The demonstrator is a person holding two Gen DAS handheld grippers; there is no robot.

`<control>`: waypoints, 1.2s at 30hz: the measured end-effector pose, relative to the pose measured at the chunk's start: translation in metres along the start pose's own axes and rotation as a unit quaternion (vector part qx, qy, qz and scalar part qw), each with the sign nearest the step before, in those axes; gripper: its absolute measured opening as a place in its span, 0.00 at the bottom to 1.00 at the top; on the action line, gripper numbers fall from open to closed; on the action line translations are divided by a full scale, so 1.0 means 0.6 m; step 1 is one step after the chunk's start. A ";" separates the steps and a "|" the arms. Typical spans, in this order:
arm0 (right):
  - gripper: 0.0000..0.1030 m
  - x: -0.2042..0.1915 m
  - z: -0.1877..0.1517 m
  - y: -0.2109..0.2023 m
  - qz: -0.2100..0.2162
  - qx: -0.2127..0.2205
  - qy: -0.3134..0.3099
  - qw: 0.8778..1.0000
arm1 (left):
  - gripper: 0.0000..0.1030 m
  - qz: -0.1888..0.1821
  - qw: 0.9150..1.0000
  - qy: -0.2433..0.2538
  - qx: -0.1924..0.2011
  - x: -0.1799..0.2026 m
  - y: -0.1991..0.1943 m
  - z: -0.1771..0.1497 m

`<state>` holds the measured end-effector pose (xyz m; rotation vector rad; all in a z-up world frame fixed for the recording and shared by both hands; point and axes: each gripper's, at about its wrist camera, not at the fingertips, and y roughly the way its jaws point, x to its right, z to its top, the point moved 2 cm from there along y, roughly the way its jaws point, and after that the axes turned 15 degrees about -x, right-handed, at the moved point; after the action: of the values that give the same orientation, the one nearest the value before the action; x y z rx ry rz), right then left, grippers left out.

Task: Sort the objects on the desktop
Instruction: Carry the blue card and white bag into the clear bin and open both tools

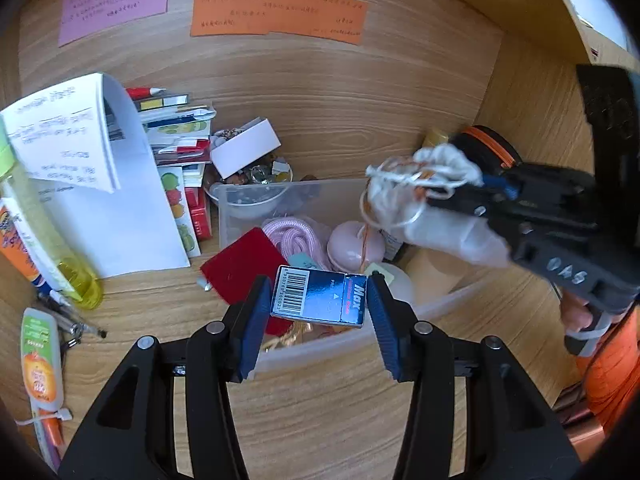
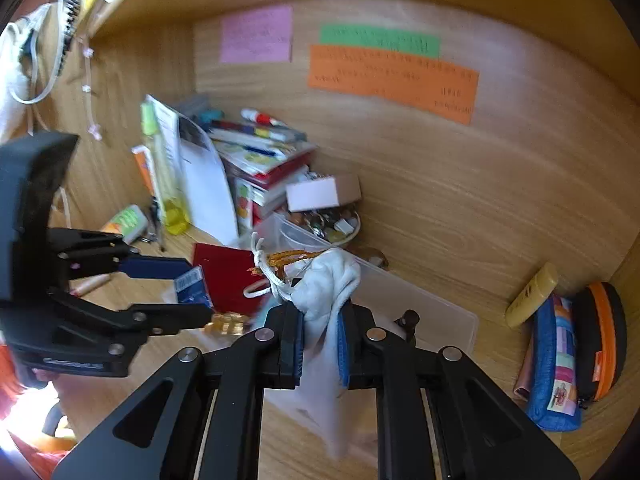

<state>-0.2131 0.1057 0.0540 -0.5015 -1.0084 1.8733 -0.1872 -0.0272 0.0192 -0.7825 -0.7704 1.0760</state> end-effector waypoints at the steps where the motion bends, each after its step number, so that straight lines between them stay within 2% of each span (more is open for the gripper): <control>1: 0.11 0.004 0.000 0.008 0.006 -0.005 0.003 1.000 | 0.47 -0.002 1.000 -0.001 -0.003 -0.001 0.005 0.005; 8: 0.11 0.019 -0.014 0.068 0.055 -0.043 0.021 0.997 | 0.47 0.003 1.000 -0.005 -0.018 -0.008 0.042 0.033; 10: 0.11 0.014 -0.021 0.078 0.058 -0.050 0.017 0.997 | 0.47 0.006 1.000 -0.006 -0.022 -0.010 0.053 0.041; 17: 0.12 0.007 -0.033 0.075 0.045 -0.044 0.006 0.998 | 0.47 0.010 0.999 -0.008 -0.046 -0.010 0.090 0.053; 20: 0.12 0.001 -0.035 0.074 0.027 -0.038 -0.005 0.999 | 0.47 0.005 0.998 -0.013 -0.057 -0.013 0.102 0.050; 23: 0.12 -0.005 -0.038 0.074 0.012 -0.033 -0.014 0.999 | 0.47 0.002 0.998 -0.016 -0.056 -0.013 0.100 0.047; 27: 0.13 -0.003 -0.037 0.074 0.014 -0.035 -0.012 0.999 | 0.49 0.006 0.999 -0.010 -0.053 -0.008 0.094 0.043; 36: 0.20 -0.021 -0.049 0.055 -0.012 -0.034 -0.024 0.999 | 0.52 0.009 0.999 -0.009 -0.046 -0.008 0.076 0.029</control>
<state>-0.2042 0.0995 0.0091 -0.4848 -1.1070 1.8426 -0.2239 -0.0160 -0.0113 -0.8588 -0.8344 1.0707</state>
